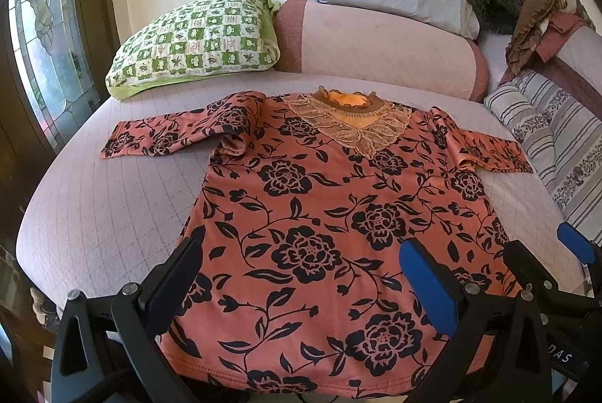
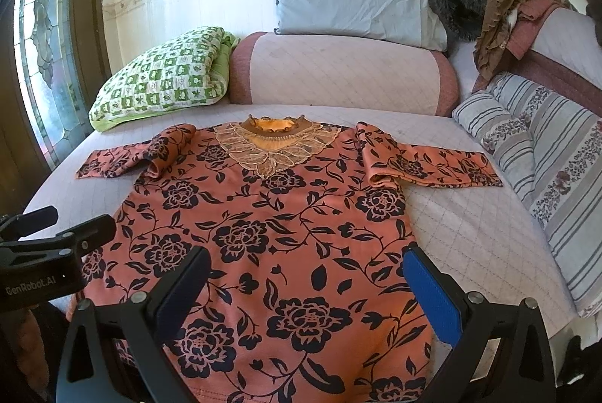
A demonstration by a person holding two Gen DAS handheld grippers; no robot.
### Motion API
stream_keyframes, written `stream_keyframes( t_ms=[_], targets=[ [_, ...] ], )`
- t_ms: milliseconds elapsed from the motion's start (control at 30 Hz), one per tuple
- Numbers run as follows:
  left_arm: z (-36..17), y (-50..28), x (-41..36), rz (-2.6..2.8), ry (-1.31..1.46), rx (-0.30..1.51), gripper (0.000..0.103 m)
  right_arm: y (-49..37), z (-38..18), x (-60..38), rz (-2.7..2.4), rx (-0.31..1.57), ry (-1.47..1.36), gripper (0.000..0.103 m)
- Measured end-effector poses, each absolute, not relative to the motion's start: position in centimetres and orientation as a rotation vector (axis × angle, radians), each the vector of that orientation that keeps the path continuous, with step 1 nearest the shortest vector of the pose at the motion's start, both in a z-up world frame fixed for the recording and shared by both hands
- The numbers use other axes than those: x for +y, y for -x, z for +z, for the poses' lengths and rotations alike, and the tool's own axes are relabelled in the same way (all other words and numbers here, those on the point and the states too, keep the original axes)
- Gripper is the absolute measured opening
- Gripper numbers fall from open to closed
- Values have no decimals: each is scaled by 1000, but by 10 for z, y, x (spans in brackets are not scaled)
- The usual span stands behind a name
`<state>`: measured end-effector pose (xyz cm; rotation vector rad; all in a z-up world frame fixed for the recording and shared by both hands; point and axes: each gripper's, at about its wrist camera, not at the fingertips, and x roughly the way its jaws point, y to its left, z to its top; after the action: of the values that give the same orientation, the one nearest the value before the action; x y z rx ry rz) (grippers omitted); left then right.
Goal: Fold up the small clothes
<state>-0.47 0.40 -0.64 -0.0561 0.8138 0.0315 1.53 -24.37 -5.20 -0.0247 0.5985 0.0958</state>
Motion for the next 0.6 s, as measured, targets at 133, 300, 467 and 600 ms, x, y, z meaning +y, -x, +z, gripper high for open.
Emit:
stream_keyframes(
  t_ms=[133, 300, 467, 600],
  targets=[
    [-6, 5, 4, 31, 57, 813, 103, -15, -50, -244, 95, 593, 24, 103],
    [-6, 5, 4, 32, 58, 813, 103, -15, -50, -244, 93, 594, 24, 103],
    [-6, 6, 6, 33, 61, 815, 103, -15, -50, -244, 93, 595, 24, 103],
    [-7, 7, 6, 34, 63, 814, 103, -15, -50, -244, 90, 594, 23, 103]
  ],
)
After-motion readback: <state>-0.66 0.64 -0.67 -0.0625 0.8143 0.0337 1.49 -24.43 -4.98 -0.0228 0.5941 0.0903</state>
